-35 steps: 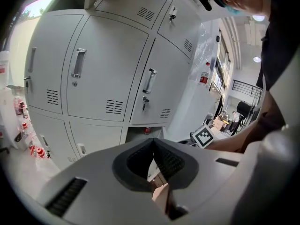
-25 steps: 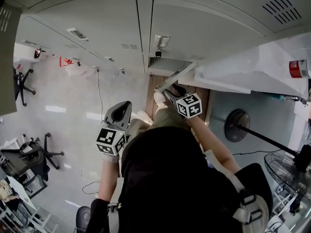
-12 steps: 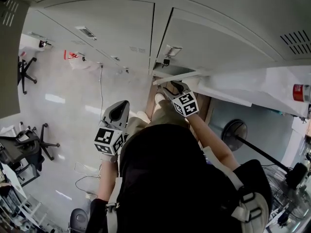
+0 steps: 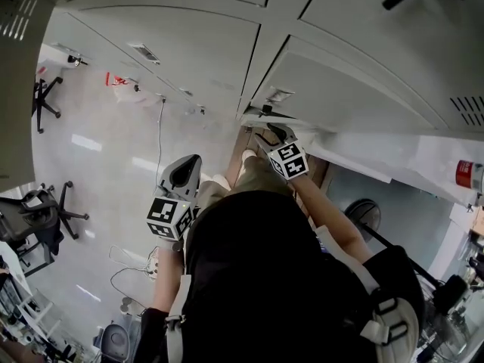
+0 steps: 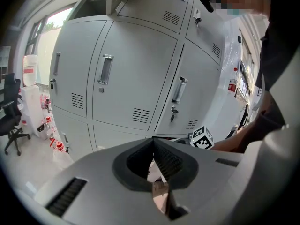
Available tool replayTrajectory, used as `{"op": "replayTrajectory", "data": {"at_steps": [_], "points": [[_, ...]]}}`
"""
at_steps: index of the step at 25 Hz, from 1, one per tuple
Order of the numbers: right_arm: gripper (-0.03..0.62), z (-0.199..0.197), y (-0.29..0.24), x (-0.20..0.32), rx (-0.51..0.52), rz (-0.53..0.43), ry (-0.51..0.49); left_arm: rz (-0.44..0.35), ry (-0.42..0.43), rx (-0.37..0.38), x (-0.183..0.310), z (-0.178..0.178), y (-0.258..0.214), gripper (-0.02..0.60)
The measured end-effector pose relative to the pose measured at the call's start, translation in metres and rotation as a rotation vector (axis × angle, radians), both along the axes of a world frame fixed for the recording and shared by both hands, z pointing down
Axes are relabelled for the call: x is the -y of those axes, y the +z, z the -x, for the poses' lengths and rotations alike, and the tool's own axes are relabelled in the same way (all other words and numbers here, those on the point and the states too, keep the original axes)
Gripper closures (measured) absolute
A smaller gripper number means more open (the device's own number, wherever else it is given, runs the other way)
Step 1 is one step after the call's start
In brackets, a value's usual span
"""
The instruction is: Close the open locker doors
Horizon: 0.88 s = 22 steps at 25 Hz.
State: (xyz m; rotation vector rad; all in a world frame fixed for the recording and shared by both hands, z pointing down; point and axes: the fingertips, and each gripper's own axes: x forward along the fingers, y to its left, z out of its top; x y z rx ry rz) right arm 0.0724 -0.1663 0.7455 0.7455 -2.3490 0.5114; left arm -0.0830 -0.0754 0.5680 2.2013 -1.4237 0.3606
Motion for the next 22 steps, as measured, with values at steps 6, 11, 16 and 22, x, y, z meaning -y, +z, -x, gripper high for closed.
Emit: {"op": "replayTrajectory", "data": {"at_steps": [6, 11, 16, 22], "points": [[0.387, 0.001, 0.003, 0.016, -0.015, -0.005, -0.019, 0.0, -0.033, -0.002, 0.007, 0.003, 0.0, 0.574], [0.387, 0.002, 0.006, 0.023, -0.028, -0.005, -0.031, 0.0, -0.046, 0.001, 0.01, 0.005, 0.0, 0.574], [0.381, 0.001, 0.008, 0.031, -0.042, -0.012, -0.019, 0.01, -0.056, -0.006, 0.01, 0.005, 0.002, 0.574], [0.371, 0.001, 0.008, 0.035, -0.045, -0.001, -0.009, -0.003, -0.059, -0.002, 0.01, 0.007, 0.002, 0.574]]}}
